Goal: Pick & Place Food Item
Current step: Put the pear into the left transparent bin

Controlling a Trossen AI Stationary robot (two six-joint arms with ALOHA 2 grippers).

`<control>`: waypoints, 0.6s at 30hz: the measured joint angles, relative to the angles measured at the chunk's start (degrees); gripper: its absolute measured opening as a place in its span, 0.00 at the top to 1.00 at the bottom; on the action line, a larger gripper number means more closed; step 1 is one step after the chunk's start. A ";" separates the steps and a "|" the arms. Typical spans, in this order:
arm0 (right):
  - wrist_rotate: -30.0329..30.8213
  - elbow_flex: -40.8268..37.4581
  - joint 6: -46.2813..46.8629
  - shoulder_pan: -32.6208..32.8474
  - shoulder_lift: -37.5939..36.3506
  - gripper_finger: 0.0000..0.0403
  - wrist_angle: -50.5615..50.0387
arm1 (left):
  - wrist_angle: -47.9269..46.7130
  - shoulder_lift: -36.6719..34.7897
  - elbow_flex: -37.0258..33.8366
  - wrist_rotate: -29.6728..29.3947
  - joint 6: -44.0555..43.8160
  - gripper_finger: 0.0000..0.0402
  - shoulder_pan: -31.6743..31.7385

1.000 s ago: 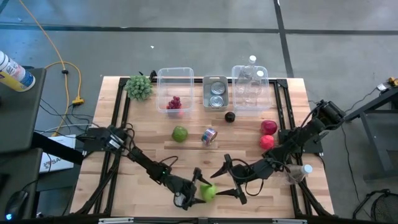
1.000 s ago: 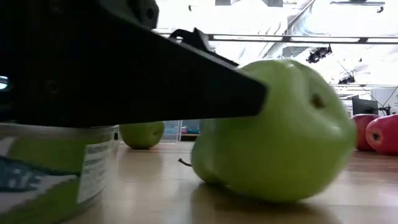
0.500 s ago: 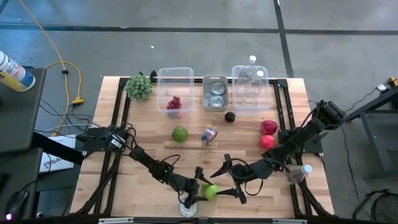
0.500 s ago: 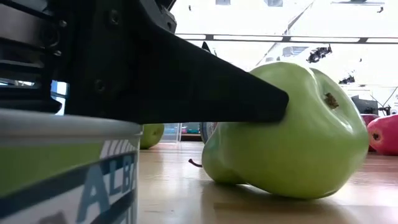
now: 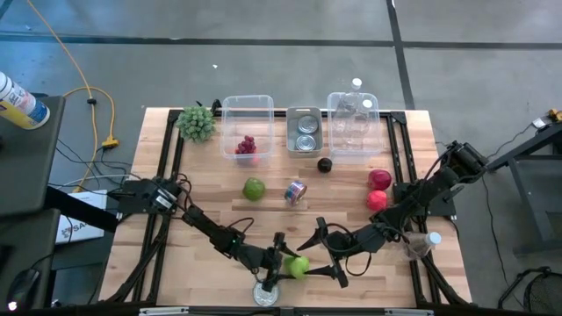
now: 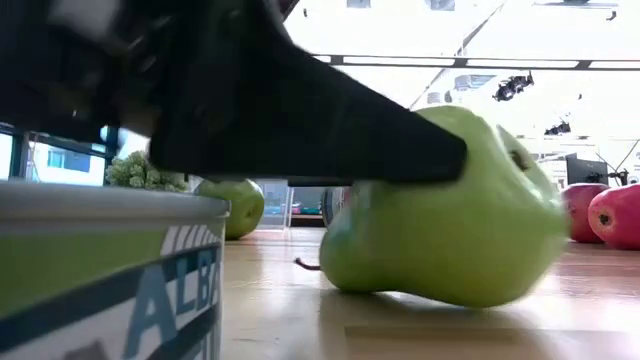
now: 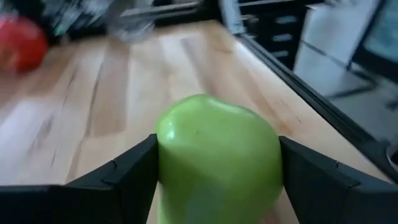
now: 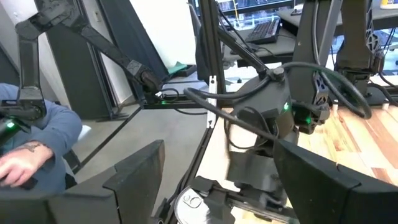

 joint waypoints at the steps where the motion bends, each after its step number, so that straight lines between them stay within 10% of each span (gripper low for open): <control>1: 0.00 0.00 0.00 0.04 0.00 0.28 -0.01 | -1.39 -0.72 -0.02 -0.41 -2.73 0.31 0.12; 18: -1.67 -0.02 -0.82 0.07 0.00 0.28 0.50 | -26.53 -28.27 -0.01 -27.30 1.45 0.32 -3.88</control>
